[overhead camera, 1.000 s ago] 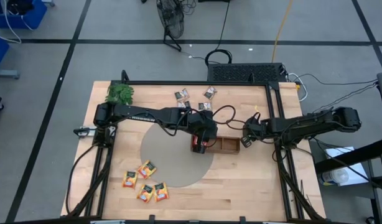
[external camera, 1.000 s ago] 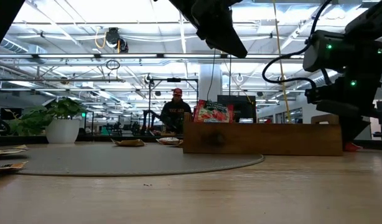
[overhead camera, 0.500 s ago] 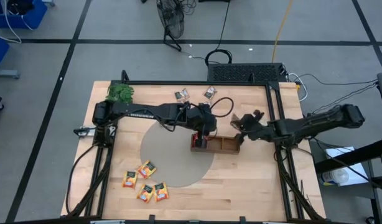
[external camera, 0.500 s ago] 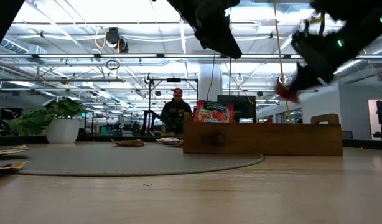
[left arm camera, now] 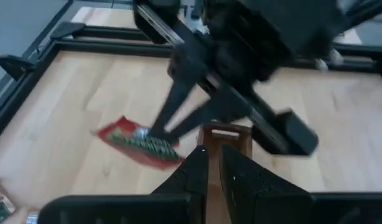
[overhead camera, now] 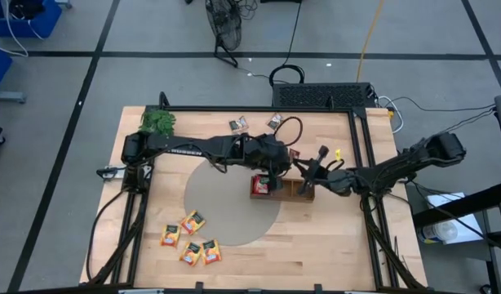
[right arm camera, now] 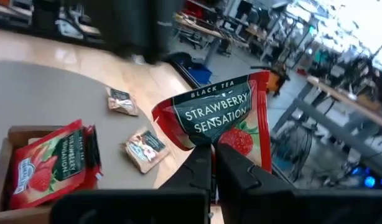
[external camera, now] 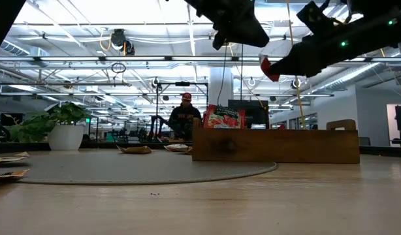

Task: Pick & Place Tea
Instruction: Put the red tea bag into the left section of the wooden organizer

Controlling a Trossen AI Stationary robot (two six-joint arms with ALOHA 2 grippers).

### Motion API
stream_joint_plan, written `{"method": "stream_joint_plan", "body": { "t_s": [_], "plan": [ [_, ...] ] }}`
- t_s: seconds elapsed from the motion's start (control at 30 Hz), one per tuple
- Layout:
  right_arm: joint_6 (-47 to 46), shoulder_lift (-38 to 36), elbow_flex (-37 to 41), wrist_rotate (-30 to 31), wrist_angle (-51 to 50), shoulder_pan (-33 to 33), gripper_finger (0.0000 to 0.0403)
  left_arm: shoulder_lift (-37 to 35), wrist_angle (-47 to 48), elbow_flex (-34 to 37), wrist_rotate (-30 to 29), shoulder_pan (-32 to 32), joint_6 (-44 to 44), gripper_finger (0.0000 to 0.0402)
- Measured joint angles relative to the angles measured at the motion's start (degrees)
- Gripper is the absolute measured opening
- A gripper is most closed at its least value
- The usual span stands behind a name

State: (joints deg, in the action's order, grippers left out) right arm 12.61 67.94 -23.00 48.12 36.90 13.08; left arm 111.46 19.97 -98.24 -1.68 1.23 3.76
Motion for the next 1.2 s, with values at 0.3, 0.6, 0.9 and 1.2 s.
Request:
{"method": "stream_joint_plan", "body": {
  "t_s": [0.3, 0.6, 0.9, 1.2],
  "plan": [
    [5.08, 3.78, -0.09, 0.49, 5.97, -0.13, 0.0000, 0.00, 0.33, -0.02, -10.47, 2.04, 9.85, 0.0047],
    [5.92, 3.78, -0.09, 4.61, 4.97, -0.11, 0.0000, -0.02, 1.89, -0.07, -7.62, 3.74, 12.25, 0.0051],
    [6.85, 3.78, -0.09, 4.35, 6.85, -1.93, 0.0000, 0.27, 0.73, -0.07, -5.92, 3.52, 17.06, 0.0173],
    [8.11, 3.78, -0.13, -0.22, 9.99, -2.99, 0.0000, 2.82, -3.28, 0.01, -5.80, 3.84, 17.76, 0.0240]
  ]
}}
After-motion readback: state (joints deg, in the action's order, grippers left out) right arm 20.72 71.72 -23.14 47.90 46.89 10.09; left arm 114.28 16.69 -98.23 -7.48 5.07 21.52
